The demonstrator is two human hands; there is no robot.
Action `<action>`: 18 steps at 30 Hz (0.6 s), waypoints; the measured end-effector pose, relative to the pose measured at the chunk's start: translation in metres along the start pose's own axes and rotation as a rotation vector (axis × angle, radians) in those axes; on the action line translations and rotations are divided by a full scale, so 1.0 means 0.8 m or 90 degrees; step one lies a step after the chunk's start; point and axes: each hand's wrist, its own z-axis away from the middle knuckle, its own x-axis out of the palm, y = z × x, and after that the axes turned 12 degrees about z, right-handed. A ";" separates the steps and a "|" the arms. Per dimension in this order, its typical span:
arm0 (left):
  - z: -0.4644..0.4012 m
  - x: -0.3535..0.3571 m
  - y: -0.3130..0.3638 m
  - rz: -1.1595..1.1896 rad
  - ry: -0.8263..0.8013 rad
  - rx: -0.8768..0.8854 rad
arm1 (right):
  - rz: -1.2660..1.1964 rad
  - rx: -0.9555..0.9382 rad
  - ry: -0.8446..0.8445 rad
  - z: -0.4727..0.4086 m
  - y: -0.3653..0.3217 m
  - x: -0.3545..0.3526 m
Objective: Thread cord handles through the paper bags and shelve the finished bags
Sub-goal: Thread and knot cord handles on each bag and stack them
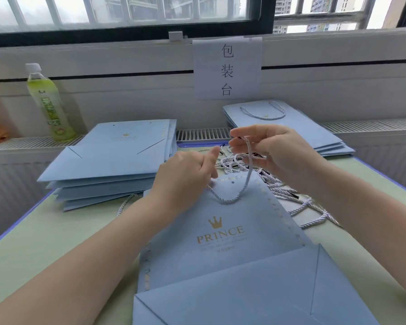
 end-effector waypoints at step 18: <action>0.000 0.010 -0.006 -0.022 -0.047 -0.054 | 0.762 -0.304 -0.016 0.000 0.020 0.022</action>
